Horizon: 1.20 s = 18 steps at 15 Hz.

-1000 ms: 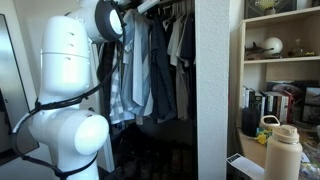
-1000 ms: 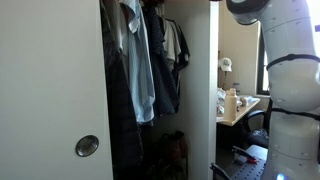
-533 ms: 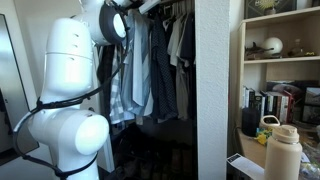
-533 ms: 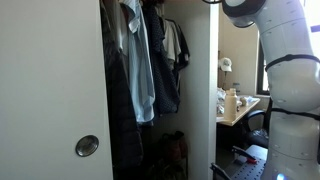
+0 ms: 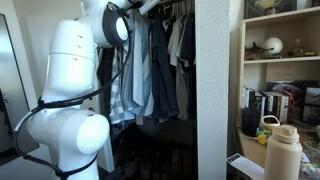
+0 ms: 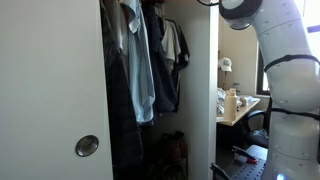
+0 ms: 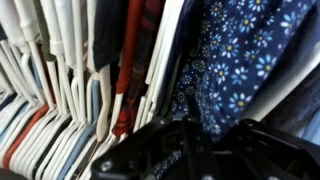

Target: Take out a shirt on the hang in the wardrobe and put it back in

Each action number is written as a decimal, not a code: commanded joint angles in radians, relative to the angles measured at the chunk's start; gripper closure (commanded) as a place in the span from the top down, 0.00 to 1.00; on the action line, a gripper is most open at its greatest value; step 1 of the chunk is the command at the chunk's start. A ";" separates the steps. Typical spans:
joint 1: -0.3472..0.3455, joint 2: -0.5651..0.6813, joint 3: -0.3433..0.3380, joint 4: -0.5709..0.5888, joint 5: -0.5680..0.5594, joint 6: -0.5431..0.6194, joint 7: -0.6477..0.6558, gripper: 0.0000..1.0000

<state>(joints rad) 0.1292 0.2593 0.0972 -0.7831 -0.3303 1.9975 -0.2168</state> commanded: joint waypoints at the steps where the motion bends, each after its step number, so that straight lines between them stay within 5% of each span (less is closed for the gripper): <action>1: 0.013 0.058 -0.002 0.077 -0.035 0.062 -0.018 0.01; 18: 0.020 0.073 -0.005 0.110 -0.049 0.069 0.010 0.01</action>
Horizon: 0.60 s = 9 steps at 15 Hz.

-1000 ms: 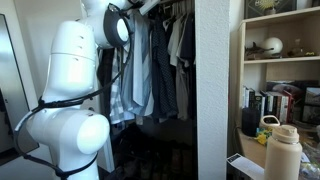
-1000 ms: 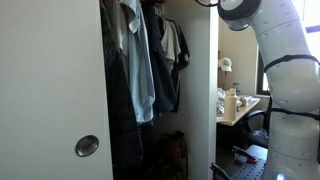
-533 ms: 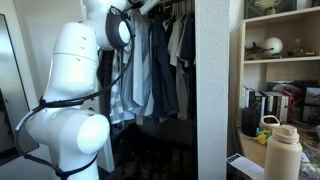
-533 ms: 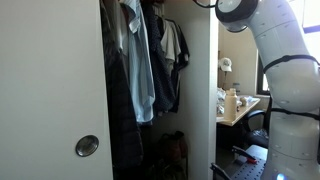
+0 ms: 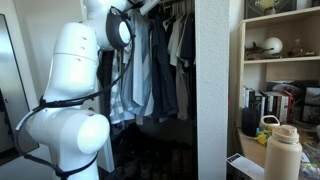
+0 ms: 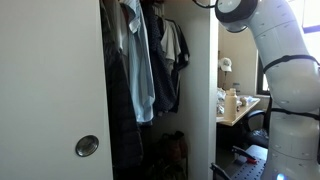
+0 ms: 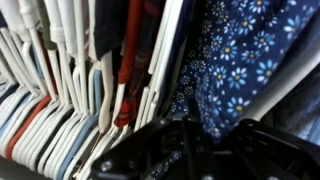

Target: Take out a shirt on the hang in the wardrobe and put it back in

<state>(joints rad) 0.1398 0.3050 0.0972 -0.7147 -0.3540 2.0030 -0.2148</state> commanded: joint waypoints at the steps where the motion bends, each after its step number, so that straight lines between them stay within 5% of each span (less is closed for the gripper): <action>1: 0.011 0.024 -0.006 0.038 -0.029 0.065 0.011 0.01; 9: 0.019 -0.010 -0.007 0.009 -0.069 0.066 0.033 0.01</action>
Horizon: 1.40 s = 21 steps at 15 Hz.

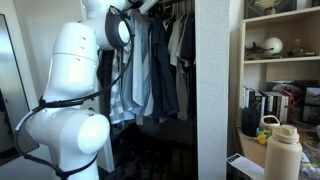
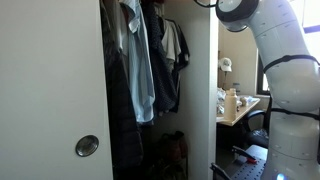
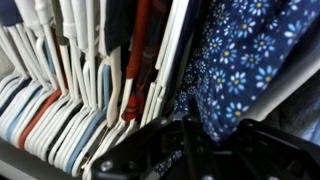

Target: Take out a shirt on the hang in the wardrobe and put it back in

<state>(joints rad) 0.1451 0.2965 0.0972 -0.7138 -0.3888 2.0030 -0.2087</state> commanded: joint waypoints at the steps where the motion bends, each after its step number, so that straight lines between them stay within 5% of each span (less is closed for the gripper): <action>1: 0.016 -0.007 -0.007 0.003 -0.041 0.067 0.029 0.01; 21: 0.032 -0.165 0.003 -0.141 -0.068 0.047 0.085 0.01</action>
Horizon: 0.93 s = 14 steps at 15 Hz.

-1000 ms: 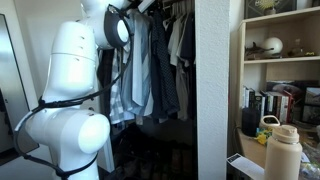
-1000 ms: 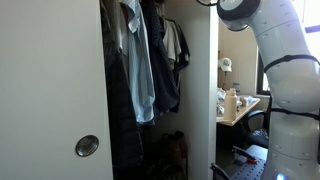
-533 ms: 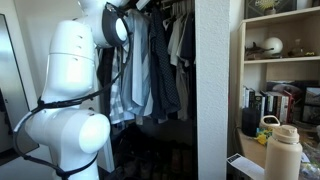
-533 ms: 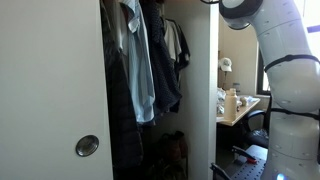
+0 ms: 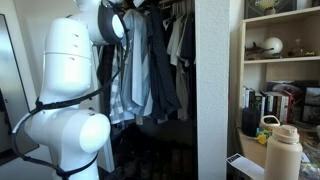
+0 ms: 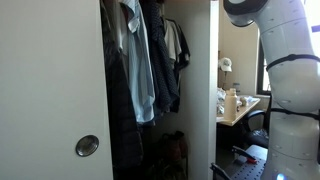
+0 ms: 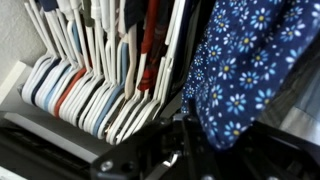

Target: Take out a shirt on the hang in the wardrobe and put it back in

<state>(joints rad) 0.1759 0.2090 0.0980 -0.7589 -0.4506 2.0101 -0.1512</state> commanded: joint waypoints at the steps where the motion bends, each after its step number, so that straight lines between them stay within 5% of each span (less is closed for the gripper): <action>1: 0.002 -0.096 0.003 -0.118 -0.003 0.033 0.029 0.01; 14: -0.001 -0.453 -0.025 -0.569 0.039 0.027 0.057 0.01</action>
<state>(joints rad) 0.1780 -0.1147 0.0863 -1.1636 -0.4357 2.0100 -0.1141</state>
